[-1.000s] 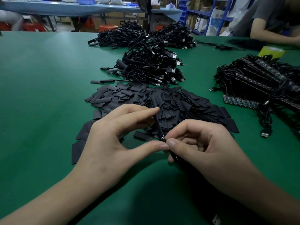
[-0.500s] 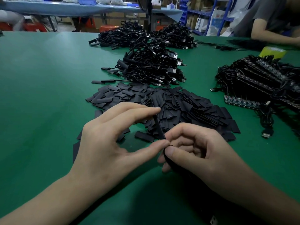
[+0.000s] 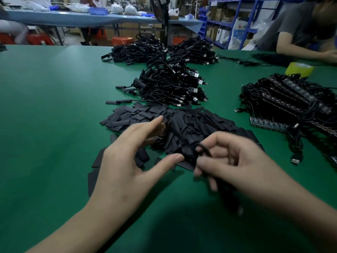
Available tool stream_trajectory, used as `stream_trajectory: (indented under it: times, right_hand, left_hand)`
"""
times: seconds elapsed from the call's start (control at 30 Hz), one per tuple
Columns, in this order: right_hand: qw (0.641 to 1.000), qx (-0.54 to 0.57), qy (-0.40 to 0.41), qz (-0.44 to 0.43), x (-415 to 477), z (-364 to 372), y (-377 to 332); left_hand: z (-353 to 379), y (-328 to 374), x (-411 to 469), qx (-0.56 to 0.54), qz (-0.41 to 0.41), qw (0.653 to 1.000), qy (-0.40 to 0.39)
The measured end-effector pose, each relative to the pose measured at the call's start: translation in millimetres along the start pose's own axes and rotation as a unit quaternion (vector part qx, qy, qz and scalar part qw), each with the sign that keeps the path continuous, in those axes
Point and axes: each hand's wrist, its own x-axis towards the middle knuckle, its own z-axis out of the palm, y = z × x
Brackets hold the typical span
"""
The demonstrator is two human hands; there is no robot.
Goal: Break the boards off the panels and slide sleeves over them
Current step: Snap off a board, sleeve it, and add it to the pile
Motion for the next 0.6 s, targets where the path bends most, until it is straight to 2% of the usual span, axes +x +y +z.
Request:
stream_trajectory:
  times: [0.07, 0.17, 0.33, 0.47, 0.6]
  right_hand:
    - [0.991, -0.111, 0.067, -0.033, 18, -16, -14]
    - [0.94, -0.292, 0.148, -0.098, 66, -39, -46]
    - [0.87, -0.424, 0.18, -0.175, 181, -51, -99]
    - [0.835, -0.499, 0.173, -0.156, 272, -51, -123]
    - [0.855, -0.504, 0.1, -0.07, 318, -26, -104]
  left_hand:
    - [1, -1, 0, 0.014, -0.012, 1.0, -0.02]
    - [1, -1, 0, 0.077, 0.002, 0.996, -0.045]
    - [-1, 2, 1, 0.109, 0.034, 0.987, -0.112]
    - [-1, 1, 3, 0.142, 0.06, 0.978, -0.144]
    - [-1, -2, 5, 0.123, 0.071, 0.978, -0.154]
